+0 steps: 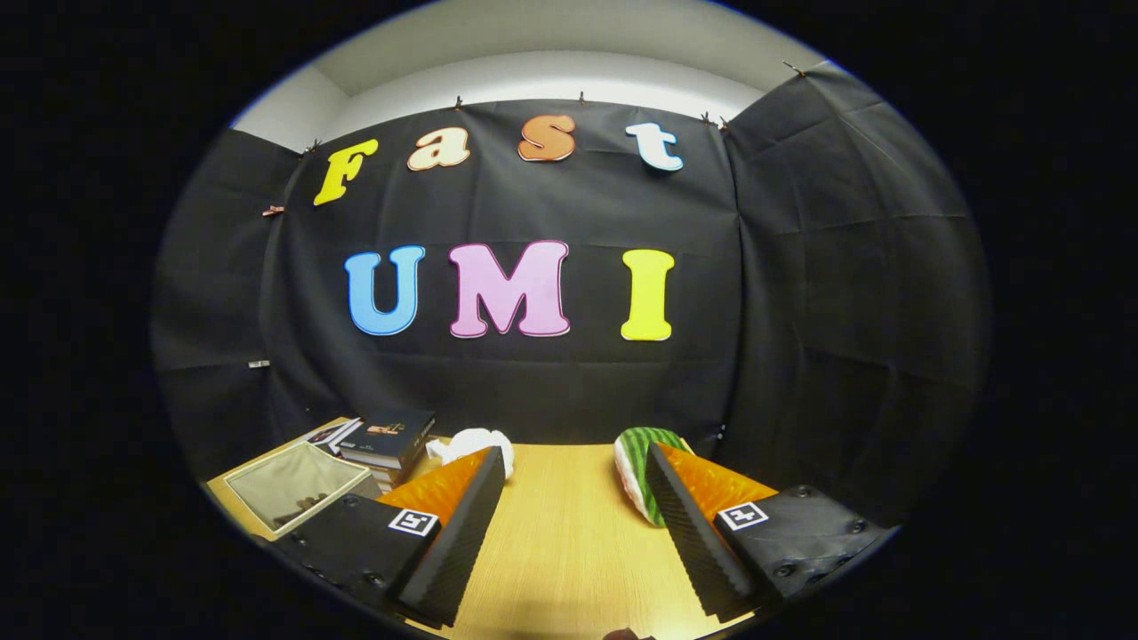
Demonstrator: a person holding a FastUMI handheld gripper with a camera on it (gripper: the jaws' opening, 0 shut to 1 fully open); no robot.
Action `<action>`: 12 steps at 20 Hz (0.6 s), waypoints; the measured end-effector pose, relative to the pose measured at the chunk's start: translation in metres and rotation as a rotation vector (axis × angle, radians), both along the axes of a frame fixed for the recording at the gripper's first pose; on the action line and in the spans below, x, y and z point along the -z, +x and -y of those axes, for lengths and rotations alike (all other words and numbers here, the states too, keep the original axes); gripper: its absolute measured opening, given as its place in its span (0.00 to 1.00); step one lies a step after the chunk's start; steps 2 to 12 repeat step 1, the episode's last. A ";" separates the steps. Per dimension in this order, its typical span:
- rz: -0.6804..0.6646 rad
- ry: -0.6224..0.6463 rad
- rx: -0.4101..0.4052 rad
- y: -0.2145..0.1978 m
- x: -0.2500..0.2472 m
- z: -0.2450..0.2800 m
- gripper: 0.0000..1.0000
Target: Open the storage box then place both shoes into the box .Put the left shoe in first, then the right shoe, with the right side of both shoes facing outward in a uniform manner.
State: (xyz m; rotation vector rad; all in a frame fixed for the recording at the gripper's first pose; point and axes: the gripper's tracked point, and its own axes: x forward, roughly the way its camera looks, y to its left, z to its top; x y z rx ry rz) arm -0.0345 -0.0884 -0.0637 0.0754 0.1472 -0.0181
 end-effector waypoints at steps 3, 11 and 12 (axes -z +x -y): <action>-0.005 0.012 -0.009 -0.004 0.004 -0.002 0.98; -0.005 0.012 -0.009 -0.004 0.004 -0.002 0.98; -0.005 0.012 -0.009 -0.004 0.004 -0.002 0.98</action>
